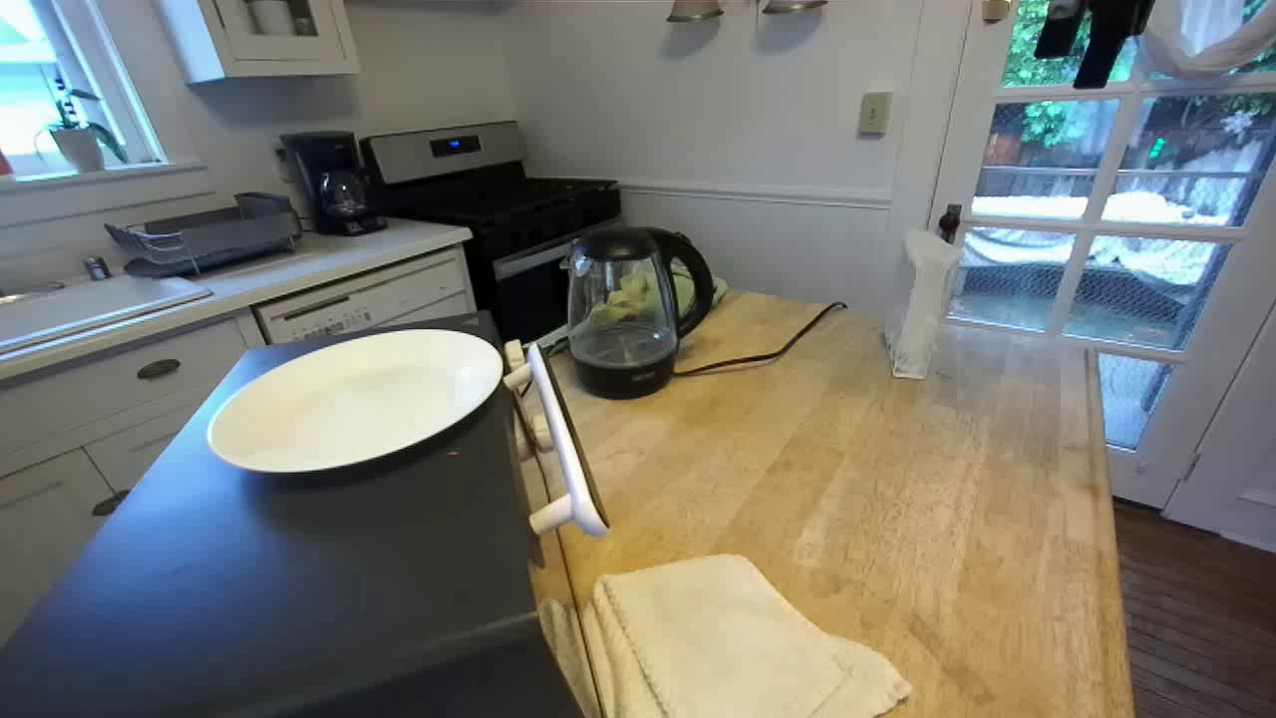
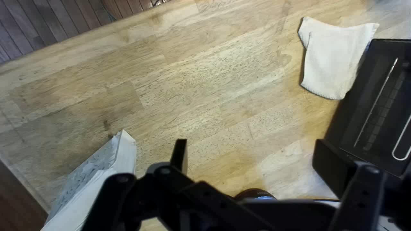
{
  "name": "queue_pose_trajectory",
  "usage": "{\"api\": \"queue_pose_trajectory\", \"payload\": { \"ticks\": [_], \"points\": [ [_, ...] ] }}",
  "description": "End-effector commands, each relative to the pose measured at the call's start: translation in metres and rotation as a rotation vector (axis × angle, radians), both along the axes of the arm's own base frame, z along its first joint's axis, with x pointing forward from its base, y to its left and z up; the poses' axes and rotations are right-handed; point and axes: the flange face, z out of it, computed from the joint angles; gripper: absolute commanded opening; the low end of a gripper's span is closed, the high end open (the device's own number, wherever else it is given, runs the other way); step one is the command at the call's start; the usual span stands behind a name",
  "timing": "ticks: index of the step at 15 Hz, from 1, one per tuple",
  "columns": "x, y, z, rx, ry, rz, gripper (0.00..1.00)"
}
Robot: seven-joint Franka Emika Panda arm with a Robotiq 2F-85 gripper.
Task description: Rotate the electric kettle a little in the anticlockwise direction
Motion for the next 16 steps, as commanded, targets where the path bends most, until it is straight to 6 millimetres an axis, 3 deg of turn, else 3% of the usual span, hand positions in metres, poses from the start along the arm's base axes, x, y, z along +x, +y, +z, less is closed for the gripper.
{"api": "queue_pose_trajectory", "payload": {
  "ticks": [1,11,16],
  "points": [
    [0.0,0.0,0.001,0.0,0.001,0.0,1.0],
    [0.0,0.0,0.001,0.0,0.001,0.0,1.0],
    [0.038,0.032,-0.039,0.139,0.024,-0.162,1.0]
  ]
}}
